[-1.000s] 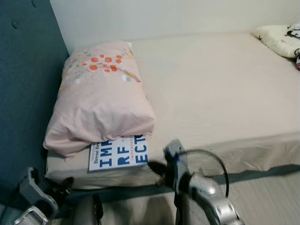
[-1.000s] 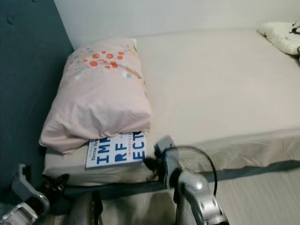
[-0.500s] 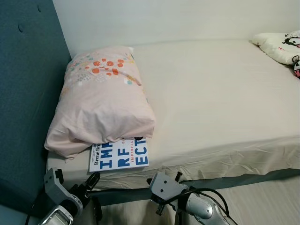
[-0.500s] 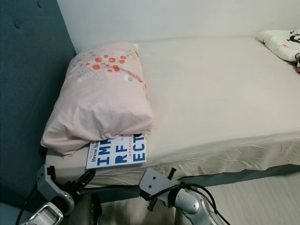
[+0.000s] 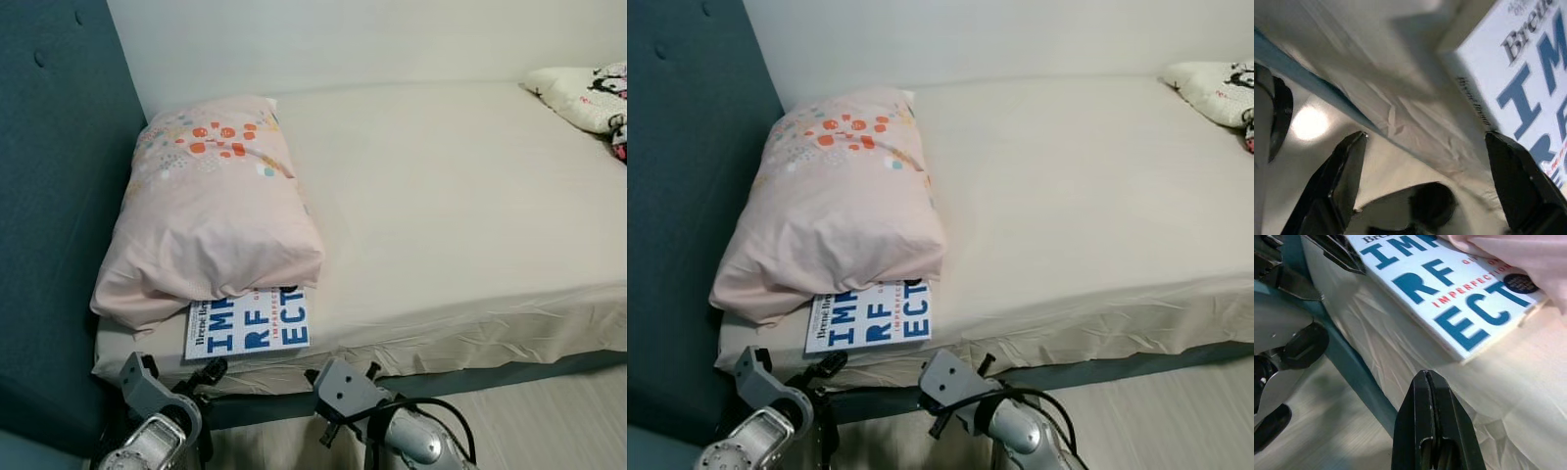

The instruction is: Clean up the room

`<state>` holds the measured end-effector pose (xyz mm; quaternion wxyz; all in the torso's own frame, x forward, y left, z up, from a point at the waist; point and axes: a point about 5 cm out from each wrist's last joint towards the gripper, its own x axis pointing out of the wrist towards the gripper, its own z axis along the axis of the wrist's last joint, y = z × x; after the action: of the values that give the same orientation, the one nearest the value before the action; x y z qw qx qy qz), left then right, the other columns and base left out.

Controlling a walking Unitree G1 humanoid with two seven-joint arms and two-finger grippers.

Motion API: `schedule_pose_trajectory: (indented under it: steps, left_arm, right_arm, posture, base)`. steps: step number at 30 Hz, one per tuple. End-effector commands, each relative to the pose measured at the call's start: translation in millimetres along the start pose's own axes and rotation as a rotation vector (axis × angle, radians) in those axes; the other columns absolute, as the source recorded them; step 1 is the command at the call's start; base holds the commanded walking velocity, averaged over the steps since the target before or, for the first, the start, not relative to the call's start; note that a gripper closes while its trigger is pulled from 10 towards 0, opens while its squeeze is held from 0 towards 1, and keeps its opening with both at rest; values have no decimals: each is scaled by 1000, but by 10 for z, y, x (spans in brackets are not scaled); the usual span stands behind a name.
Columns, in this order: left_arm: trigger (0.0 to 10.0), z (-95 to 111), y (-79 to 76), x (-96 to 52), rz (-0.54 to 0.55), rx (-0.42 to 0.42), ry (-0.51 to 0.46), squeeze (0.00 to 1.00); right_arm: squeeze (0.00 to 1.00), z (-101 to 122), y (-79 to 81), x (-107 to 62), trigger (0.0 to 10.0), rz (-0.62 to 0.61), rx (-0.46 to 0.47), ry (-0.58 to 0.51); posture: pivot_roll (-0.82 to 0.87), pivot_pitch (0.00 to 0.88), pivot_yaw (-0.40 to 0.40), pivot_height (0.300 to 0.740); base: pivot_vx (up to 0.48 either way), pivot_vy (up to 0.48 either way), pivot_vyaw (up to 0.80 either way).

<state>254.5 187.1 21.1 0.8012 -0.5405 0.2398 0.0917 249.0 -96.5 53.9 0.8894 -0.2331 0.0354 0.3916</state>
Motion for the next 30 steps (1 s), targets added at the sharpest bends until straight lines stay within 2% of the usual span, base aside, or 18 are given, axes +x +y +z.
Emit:
schedule_pose_trajectory:
  steps: [1, 2, 3, 4, 5, 6, 7, 8, 10, 12, 13, 14, 15, 16, 17, 22, 28, 30]
  left_arm:
    - [10000, -82, 32, 31, 20, -154, -2, 933]
    - [10000, -82, 32, 31, 20, -154, -2, 933]
    - [10000, -54, 11, 63, 2, -271, -28, 514]
    - [10000, -54, 11, 63, 2, -271, -28, 514]
    - [10000, -44, 6, 74, 1, -304, -33, 278]
    - [10000, -39, -1, 81, -6, -331, -36, 212]
    - [10000, -31, -8, 87, -14, -354, -38, 188]
    - [10000, -24, -12, 91, -18, -363, -38, 0]
    - [10000, 0, -4, 87, -15, -324, -46, 0]
    - [10000, 51, -55, 49, -50, -151, -76, 0]
    - [10000, 88, -121, 4, -98, 24, -106, 0]
    - [10000, 88, -242, -88, -216, 244, -117, 0]
    - [10000, 88, -242, -88, -216, 244, -117, 0]
    - [10000, 67, -286, -131, -272, 304, -108, 0]
    - [10000, 50, -309, -178, -325, 318, -88, 0]
    - [10000, 42, -324, -216, -369, 322, -75, 0]
    - [10000, 52, -318, -130, -327, 332, -90, 0]
    - [10000, 33, -297, -53, -279, 346, -90, 0]
  right_arm:
    - [0, -27, 36, -2, 10000, 13, 24, 1]
    - [0, -27, 36, -2, 10000, 13, 24, 1]
    - [0, -18, 32, 4, 10000, 14, 31, -2]
    - [0, -18, 32, 4, 10000, 14, 31, -2]
    - [0, -15, 29, 4, 10000, 15, 33, -3]
    - [0, -14, 28, 1, 10000, 16, 34, -3]
    - [0, -13, 25, 1, 10000, 17, 35, -3]
    - [0, -14, 24, -2, 10000, 18, 36, -3]
    - [0, -14, 21, -7, 10000, 18, 40, -4]
    - [0, -10, 21, -13, 10000, 20, 31, -7]
    - [0, -14, 20, -19, 10000, 20, 32, -6]
    - [0, -23, 18, -27, 10000, 18, 37, -3]
    - [0, -23, 18, -27, 10000, 18, 37, -3]
    - [0, -27, 17, -29, 10000, 17, 38, -2]
    - [0, -31, 15, -31, 10000, 17, 38, -1]
    - [0, -35, 15, -31, 10000, 17, 40, 0]
    - [0, -30, 24, -12, 10000, 24, 41, -2]
    - [0, -26, 24, -6, 10000, 25, 43, -4]
  posture:
    - [23, 209, -29, 525]
    - [23, 209, -29, 525]
    - [18, 212, -29, 525]
    - [18, 212, -29, 525]
    - [15, 212, -29, 525]
    - [15, 212, -29, 525]
    - [13, 214, -30, 525]
    - [13, 214, -30, 525]
    - [12, 212, -29, 525]
    - [9, 212, -28, 525]
    - [9, 212, -28, 525]
    - [10, 210, -25, 525]
    - [10, 210, -25, 525]
    - [10, 210, -25, 525]
    - [12, 211, -27, 525]
    - [12, 211, -27, 525]
    - [18, 213, -33, 525]
    - [18, 213, -33, 525]
  base:
    - [0, 0, 0]
    - [0, 0, 0]
    - [0, 0, 0]
    - [0, 0, 0]
    - [0, 0, 0]
    - [0, 0, 0]
    - [0, 0, 0]
    - [0, 0, 0]
    - [0, 0, 0]
    - [0, 0, 0]
    - [0, 0, 0]
    - [0, 0, 0]
    - [0, 0, 0]
    - [0, 0, 0]
    - [0, 0, 0]
    - [0, 0, 0]
    - [0, 0, 0]
    - [0, 0, 0]
